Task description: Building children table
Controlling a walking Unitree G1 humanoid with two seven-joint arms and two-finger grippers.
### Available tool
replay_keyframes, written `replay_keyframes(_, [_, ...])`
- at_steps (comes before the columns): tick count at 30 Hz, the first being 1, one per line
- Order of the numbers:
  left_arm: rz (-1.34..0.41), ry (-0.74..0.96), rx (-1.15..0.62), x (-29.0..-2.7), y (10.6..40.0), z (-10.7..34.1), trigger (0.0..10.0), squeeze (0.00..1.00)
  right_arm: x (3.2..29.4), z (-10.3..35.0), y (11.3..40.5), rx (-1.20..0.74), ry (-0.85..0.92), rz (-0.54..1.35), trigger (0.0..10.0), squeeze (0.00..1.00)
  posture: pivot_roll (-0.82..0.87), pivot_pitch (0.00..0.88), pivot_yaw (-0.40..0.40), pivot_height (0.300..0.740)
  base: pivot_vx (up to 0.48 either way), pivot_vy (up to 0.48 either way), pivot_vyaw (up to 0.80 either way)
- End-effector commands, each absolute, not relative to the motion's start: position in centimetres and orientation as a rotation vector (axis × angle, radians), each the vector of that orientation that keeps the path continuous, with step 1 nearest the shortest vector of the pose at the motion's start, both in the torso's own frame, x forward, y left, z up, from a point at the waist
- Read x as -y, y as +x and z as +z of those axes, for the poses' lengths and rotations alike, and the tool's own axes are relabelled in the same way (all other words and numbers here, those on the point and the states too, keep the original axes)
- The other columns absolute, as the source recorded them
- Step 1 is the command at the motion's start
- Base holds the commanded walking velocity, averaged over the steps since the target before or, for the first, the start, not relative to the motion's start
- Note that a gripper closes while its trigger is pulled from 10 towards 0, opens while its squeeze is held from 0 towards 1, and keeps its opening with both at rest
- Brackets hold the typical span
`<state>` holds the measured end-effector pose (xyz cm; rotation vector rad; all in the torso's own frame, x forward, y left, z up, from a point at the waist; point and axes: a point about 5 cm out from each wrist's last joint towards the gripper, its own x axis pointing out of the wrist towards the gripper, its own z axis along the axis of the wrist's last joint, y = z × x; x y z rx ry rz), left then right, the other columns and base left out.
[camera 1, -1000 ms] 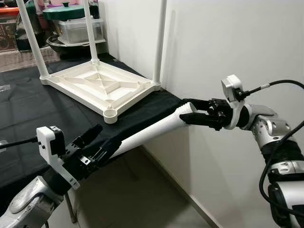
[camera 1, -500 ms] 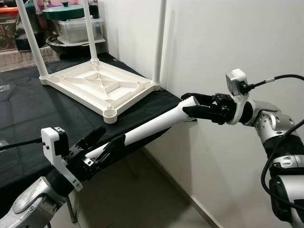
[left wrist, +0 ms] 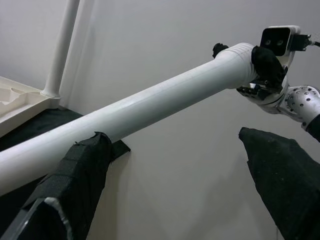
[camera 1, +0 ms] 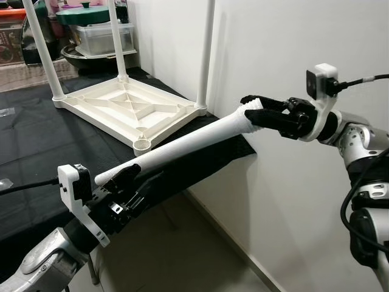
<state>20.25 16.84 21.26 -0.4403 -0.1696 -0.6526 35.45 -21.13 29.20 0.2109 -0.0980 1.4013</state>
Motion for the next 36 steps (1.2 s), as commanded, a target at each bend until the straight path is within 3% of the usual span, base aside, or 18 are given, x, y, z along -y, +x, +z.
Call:
replay_keyframes(1, [-0.629, -0.487, 0.163, -17.1, 20.5, 21.0, 10.0, 0.0, 21.2, 30.3, 35.5, 0.167, 0.255, 1.392, 0.0, 0.0, -0.03, 0.0, -0.047, 0.74, 0.0, 0.0, 0.0])
replay_keyframes(8, [-0.515, -0.699, 0.215, -18.3, 21.7, 21.0, 10.0, 0.0, 20.2, 30.0, 35.9, 0.241, 0.378, 1.363, 0.0, 0.0, -0.03, 0.0, -0.048, 0.74, 0.0, 0.0, 0.0])
replay_keyframes(9, [-0.474, -0.79, 0.234, -18.5, 22.1, 20.9, 10.0, 0.0, 19.2, 28.8, 36.0, 0.255, 0.438, 1.367, 0.0, 0.0, -0.03, 0.0, -0.047, 0.74, 0.0, 0.0, 0.0])
replay_keyframes(15, [-0.429, -0.88, 0.225, -18.7, 22.3, 20.1, 10.0, 0.0, 17.9, 27.9, 35.8, 0.284, 0.533, 1.376, 0.0, 0.0, -0.02, 0.0, -0.052, 0.74, 0.0, 0.0, 0.0])
replay_keyframes(19, [-0.3, -1.046, 0.249, -20.0, 23.4, 19.2, 10.0, 0.0, 16.2, 27.1, 34.9, 0.316, 0.638, 1.4, 0.0, 0.0, -0.03, 0.0, -0.057, 0.74, 0.0, 0.0, 0.0])
replay_keyframes(36, [-0.158, -1.169, 0.339, -22.4, 26.0, 19.3, 10.0, 0.0, 14.5, 24.2, 32.2, 0.262, 0.789, 1.388, 0.0, 0.0, -0.05, 0.0, -0.06, 0.74, 0.0, 0.0, 0.0])
